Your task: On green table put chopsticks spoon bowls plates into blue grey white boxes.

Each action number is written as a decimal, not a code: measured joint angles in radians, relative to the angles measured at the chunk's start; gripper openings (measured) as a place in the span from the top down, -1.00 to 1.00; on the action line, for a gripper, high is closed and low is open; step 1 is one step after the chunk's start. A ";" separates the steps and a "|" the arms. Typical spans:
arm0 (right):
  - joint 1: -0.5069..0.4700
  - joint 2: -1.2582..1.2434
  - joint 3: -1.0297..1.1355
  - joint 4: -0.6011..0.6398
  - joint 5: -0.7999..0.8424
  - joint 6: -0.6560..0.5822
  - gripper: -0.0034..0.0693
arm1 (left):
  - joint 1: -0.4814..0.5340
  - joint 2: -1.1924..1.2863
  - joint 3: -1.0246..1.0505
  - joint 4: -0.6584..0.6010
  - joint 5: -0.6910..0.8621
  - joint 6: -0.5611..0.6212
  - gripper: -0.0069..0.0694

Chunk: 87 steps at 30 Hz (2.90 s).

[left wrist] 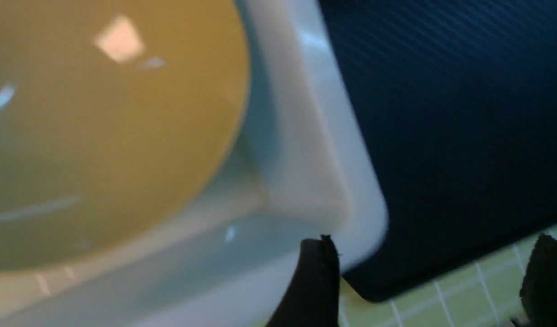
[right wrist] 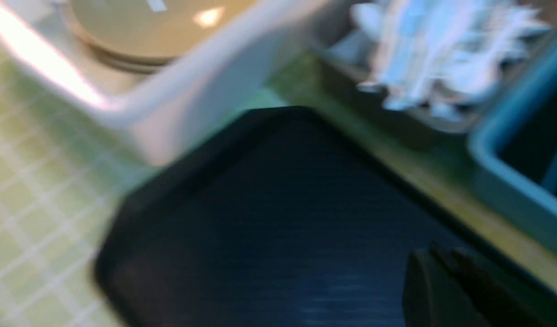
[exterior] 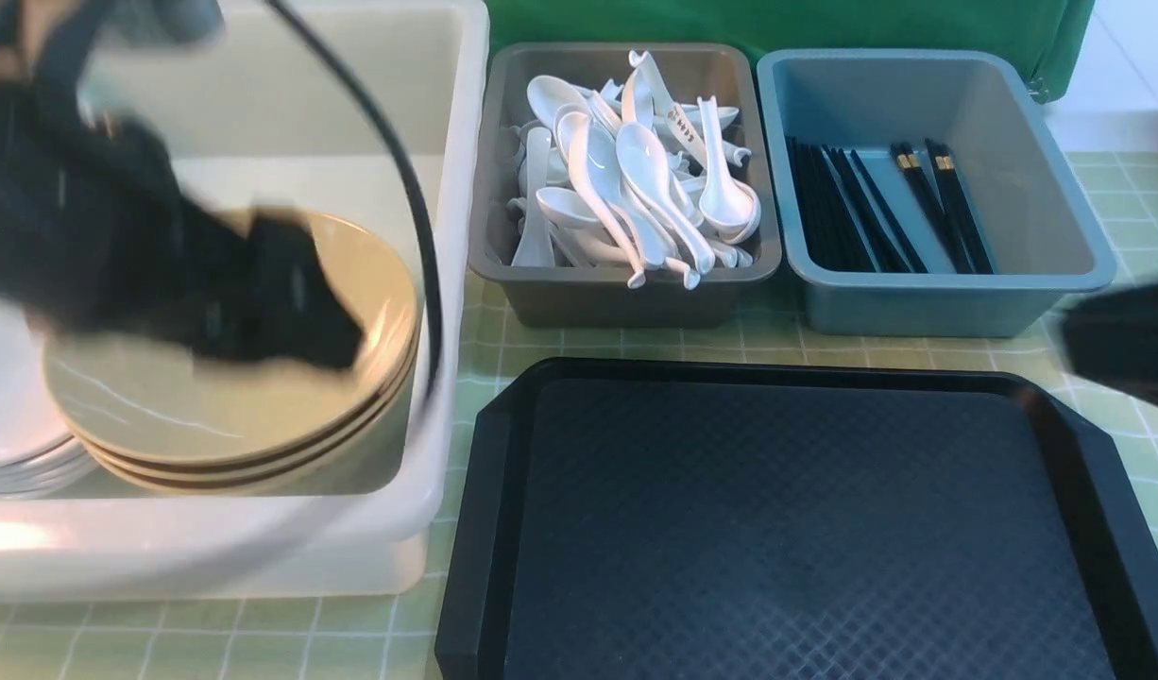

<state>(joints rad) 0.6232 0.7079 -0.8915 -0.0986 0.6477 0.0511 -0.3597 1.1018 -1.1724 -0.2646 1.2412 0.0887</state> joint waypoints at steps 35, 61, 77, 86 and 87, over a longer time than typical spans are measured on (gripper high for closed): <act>-0.001 -0.567 0.435 -0.137 -0.110 0.131 0.74 | -0.149 -0.695 0.620 -0.318 -0.444 0.078 0.82; -0.001 -0.567 0.435 -0.137 -0.110 0.132 0.68 | 0.367 -1.098 1.080 0.370 -1.134 -0.212 0.82; -0.001 -0.567 0.435 -0.137 -0.110 0.133 0.63 | 0.338 -1.115 1.198 0.371 -0.918 -0.212 0.82; -0.001 -0.567 0.435 -0.137 -0.110 0.133 0.60 | 0.290 -1.115 1.198 0.371 -0.918 -0.212 0.82; -0.001 -0.567 0.435 -0.137 -0.110 0.133 0.60 | 0.290 -1.115 1.198 0.371 -0.918 -0.212 0.82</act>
<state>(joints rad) 0.6225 0.1408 -0.4566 -0.2358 0.5376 0.1840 -0.0695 -0.0128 0.0261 0.1061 0.3228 -0.1234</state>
